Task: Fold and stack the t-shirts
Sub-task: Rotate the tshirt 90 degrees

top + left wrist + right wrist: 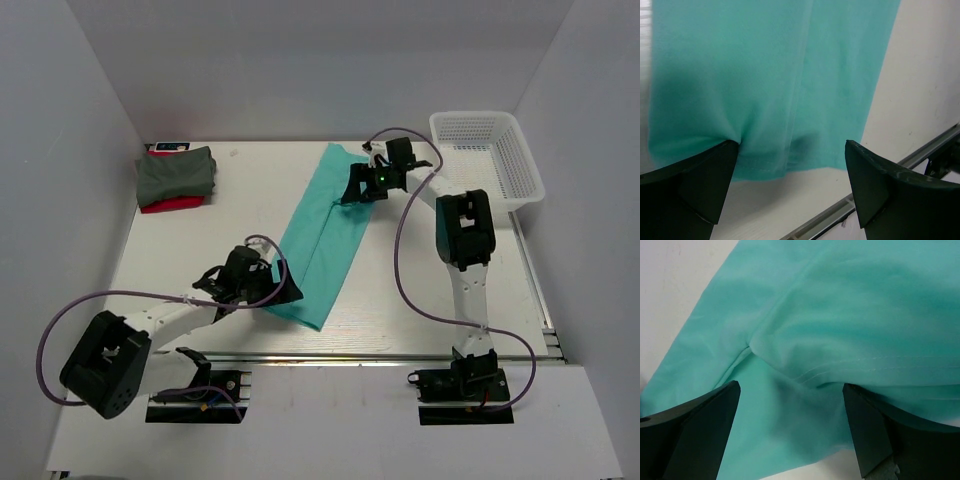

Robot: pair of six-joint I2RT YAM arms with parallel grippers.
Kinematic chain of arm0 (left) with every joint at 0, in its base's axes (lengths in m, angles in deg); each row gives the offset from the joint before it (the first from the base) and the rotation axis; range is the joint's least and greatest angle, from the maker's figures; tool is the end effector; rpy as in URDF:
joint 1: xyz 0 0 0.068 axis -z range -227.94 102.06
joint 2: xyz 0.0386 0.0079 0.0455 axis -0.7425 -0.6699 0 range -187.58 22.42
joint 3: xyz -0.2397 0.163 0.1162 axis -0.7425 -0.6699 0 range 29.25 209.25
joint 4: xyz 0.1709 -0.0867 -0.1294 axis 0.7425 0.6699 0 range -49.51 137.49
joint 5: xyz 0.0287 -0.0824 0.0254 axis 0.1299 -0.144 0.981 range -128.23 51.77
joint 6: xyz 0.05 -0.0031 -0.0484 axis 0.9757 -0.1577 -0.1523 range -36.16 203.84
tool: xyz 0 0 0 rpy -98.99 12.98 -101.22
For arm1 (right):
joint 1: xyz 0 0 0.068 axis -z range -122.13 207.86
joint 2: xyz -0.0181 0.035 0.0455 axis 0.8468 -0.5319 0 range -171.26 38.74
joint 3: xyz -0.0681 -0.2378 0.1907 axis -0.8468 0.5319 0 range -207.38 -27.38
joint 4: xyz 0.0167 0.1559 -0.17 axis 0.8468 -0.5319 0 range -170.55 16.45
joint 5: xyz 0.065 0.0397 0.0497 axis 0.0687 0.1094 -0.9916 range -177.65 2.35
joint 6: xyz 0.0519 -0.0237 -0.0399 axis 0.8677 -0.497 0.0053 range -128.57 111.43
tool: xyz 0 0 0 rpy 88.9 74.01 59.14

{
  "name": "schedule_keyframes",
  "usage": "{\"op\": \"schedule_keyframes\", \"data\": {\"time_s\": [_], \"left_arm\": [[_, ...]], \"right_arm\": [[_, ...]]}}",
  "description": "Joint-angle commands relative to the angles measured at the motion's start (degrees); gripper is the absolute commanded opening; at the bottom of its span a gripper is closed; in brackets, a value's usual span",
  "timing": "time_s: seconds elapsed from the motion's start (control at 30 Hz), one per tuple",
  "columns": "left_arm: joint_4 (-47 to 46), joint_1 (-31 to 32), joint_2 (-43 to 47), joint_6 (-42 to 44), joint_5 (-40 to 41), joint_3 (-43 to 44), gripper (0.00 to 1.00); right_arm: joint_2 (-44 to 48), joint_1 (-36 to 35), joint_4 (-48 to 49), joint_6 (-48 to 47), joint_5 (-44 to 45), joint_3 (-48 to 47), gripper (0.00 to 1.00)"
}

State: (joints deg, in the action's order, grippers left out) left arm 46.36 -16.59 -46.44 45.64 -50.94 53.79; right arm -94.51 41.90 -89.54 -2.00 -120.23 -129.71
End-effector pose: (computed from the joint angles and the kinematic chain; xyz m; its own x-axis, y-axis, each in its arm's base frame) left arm 0.1531 -0.1078 0.1929 -0.9038 -0.1557 -0.3986 0.0878 0.8442 -0.5288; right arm 0.4964 0.1737 0.1887 -0.7646 -0.1184 -0.6336 -0.5012 0.7273 0.4689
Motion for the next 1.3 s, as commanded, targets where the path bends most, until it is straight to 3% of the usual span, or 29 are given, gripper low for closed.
{"op": "schedule_keyframes", "data": {"time_s": [0.0, 0.1, 0.3, 0.53, 0.67, 0.83, 0.97, 1.27], "left_arm": [[10.8, 4.5, -9.7, 0.5, -2.1, -2.7, 1.0], [10.0, 8.7, -14.6, 1.1, -2.1, 1.5, 1.0], [11.1, 16.0, -21.3, 3.0, -2.1, 9.7, 1.0], [13.6, 23.5, -23.4, 3.0, -3.3, 14.4, 1.0], [8.9, 26.9, -26.0, 3.6, -5.7, 16.8, 1.0], [13.9, 28.9, -26.8, 5.8, 1.4, 23.7, 1.0], [16.8, 28.9, -21.6, 6.3, 9.4, 26.8, 1.0], [20.1, 28.9, -9.6, 5.8, 15.1, 26.1, 1.0]], "right_arm": [[-8.5, 1.6, -18.3, -12.5, -1.0, -13.1, 0.9], [-12.5, 0.6, -24.3, -17.2, 1.6, -19.4, 0.9], [-11.9, 1.0, -22.2, -16.0, 7.7, -19.6, 0.9], [-12.5, 0.9, -18.9, -13.2, 6.8, -21.8, 0.9], [-11.5, 1.3, -17.9, -11.4, 8.0, -22.8, 0.9], [-7.2, 1.0, -18.6, -11.7, 7.4, -20.2, 0.9], [-0.6, 1.1, -19.0, -11.3, 8.1, -17.7, 0.9], [14.4, 1.5, -17.5, -2.0, 13.8, -7.8, 0.9]]}}
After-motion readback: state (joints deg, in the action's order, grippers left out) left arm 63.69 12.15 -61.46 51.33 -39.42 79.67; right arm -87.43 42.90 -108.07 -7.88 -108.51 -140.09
